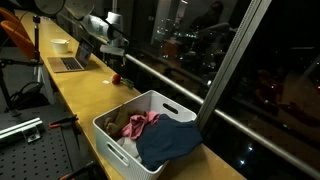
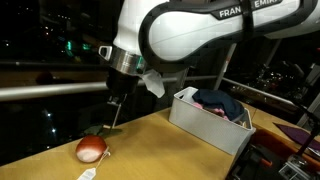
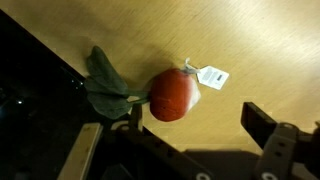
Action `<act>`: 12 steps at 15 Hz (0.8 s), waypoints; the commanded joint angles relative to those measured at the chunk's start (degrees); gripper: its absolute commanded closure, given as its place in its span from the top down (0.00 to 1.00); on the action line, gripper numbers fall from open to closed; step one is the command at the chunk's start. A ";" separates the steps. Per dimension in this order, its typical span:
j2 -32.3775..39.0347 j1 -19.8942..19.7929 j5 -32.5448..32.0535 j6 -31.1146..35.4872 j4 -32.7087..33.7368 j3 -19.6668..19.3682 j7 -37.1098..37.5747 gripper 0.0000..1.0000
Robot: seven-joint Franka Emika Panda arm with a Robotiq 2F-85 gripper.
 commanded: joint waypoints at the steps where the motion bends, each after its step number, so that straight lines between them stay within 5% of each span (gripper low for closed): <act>1: 8.84 2.11 -0.15 -3.23 11.49 0.14 -2.97 1.00; 12: 24.75 6.98 -0.33 -8.03 31.19 -0.30 -5.61 0.97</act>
